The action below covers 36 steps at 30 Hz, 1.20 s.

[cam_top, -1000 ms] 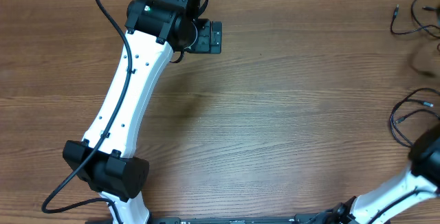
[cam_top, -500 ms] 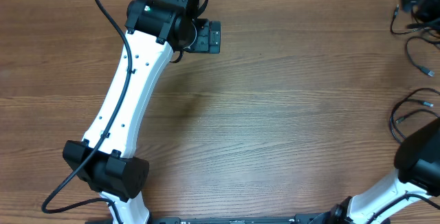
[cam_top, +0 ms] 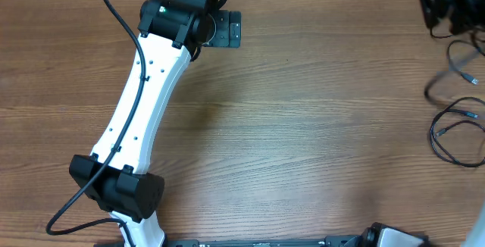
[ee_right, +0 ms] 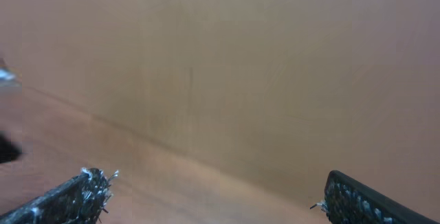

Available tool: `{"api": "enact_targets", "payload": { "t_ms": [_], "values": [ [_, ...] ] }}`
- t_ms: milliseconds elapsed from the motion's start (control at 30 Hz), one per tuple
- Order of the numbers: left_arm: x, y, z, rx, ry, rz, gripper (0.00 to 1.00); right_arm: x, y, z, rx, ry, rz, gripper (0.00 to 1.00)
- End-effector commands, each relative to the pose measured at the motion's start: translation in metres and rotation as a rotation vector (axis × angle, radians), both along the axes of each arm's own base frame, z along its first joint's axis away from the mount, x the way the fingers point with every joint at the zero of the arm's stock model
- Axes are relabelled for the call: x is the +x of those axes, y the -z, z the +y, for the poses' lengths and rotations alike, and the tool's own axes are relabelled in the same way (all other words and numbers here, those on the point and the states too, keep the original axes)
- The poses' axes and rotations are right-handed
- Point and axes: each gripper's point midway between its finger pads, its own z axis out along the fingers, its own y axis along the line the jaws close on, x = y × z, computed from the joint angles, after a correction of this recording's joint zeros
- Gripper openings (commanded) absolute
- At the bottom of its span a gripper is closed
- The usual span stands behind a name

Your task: Untangle cables

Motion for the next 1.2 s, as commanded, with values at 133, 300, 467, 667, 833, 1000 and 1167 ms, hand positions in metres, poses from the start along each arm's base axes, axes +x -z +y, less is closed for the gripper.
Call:
{"api": "enact_targets", "payload": {
  "t_ms": [133,300,467,667,833,1000,1167],
  "values": [
    [-0.015,0.008,-0.005,0.0,0.048,0.065,1.0,-0.055,-0.015,0.032,-0.109,-0.155,-0.117,1.0],
    [-0.027,0.015,-0.004,0.006,0.06,0.123,1.0,-0.076,-0.012,0.04,-0.041,-0.137,-0.236,1.0],
    [-0.034,0.019,-0.001,0.027,0.077,0.154,1.0,-0.111,0.013,0.033,-0.033,0.016,-0.308,1.0],
    [-0.032,0.018,-0.002,0.024,0.078,0.147,1.0,-0.123,0.092,0.036,0.078,0.029,-0.305,1.0],
    [-0.037,0.02,-0.002,0.028,0.086,0.168,1.0,-0.117,0.173,0.036,0.159,0.015,-0.248,1.0],
    [-0.046,0.025,0.002,0.067,0.127,0.206,1.0,-0.123,0.196,0.051,0.162,-0.036,-0.238,1.0],
    [-0.052,0.027,0.004,0.074,0.129,0.229,1.0,-0.142,0.163,0.054,0.19,0.077,-0.396,1.0]
  ]
}}
